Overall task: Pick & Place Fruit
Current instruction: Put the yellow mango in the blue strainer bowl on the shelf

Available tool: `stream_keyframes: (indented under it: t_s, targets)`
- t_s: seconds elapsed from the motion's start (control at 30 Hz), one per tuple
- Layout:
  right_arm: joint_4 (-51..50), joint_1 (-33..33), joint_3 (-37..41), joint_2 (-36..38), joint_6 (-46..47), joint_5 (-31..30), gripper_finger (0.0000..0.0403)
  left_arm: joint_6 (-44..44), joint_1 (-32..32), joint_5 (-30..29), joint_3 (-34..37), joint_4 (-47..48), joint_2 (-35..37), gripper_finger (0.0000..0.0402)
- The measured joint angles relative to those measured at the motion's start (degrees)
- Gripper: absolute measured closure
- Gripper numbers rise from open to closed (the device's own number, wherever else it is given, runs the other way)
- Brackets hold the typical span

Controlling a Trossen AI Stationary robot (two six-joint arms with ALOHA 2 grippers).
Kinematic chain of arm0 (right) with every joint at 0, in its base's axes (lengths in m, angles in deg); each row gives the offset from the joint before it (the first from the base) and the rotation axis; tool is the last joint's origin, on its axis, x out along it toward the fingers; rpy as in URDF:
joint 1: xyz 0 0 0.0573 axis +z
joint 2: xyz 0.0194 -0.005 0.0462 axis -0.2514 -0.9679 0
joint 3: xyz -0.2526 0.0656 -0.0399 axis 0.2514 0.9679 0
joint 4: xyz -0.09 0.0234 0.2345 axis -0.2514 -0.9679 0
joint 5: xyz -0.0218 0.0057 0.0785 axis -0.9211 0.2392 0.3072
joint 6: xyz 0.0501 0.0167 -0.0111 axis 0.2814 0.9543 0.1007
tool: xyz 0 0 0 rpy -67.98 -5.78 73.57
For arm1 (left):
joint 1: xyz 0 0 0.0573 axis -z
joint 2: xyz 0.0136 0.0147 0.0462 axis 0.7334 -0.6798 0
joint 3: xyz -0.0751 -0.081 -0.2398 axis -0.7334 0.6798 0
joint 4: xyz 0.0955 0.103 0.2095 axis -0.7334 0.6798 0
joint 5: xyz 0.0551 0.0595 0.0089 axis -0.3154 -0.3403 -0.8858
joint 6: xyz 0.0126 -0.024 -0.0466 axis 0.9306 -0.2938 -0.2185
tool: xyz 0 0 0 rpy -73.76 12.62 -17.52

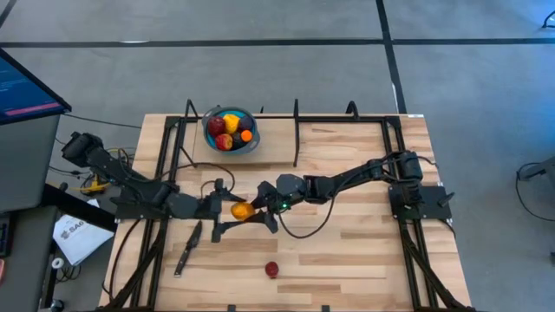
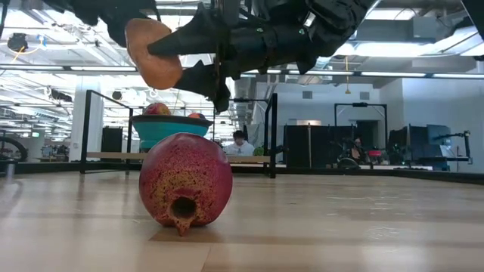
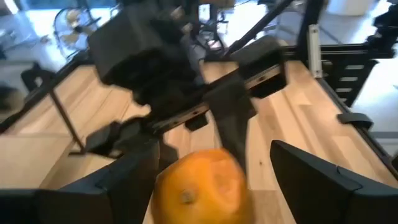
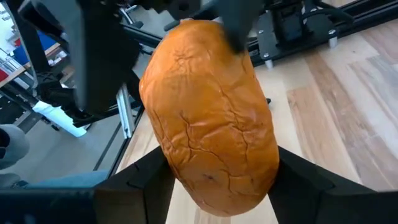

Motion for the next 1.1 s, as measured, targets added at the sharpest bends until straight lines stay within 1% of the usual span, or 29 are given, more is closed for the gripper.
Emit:
stream_keyframes:
  t_s: [0.1,0.27,0.4,0.57,0.67,0.73,0.83,0.9,1.0,1.1]
  targets:
    - [0.0,0.0,0.0,0.0,0.0,0.0,0.0195,-2.8,0.0,-1.5,0.0,0.2,-0.8,0.0107]
    - [-0.1,0.0,0.0,0.0,0.0,-0.2,0.0197,-7.2,0.0,-5.0,0.0,3.3,-0.7,0.0119]
    - [0.1,0.0,0.0,0.0,0.0,-0.3,0.0193,-8.5,0.0,-4.1,0.0,4.3,-0.4,0.0139]
    - [0.1,0.0,0.0,0.0,0.0,-0.3,0.0184,-8.5,0.0,-4.1,0.0,4.5,-0.4,0.0183]
    - [0.0,0.0,0.0,0.0,0.1,-0.3,0.0178,-8.5,0.0,-2.6,0.0,4.5,-0.4,0.0203]
    - [-0.2,0.1,0.0,0.0,0.0,0.5,0.0173,-8.5,0.0,-1.6,0.0,4.5,-0.4,0.0203]
    - [-1.7,-0.3,0.0,0.0,0.0,4.5,0.016,-8.8,0.0,-0.8,0.0,4.6,-0.4,0.0196]
    - [-3.4,-0.7,0.0,0.0,0.0,6.2,0.015,-9.6,0.0,-0.9,0.0,4.9,-0.4,0.0187]
    - [-5.7,-0.8,0.0,0.0,0.0,6.3,0.0137,-10.0,0.0,-0.8,0.0,4.8,-0.4,0.0185]
    - [-8.8,-0.9,0.0,0.0,-1.2,6.2,0.0129,-11.0,0.0,0.9,0.0,4.8,-0.4,0.0192]
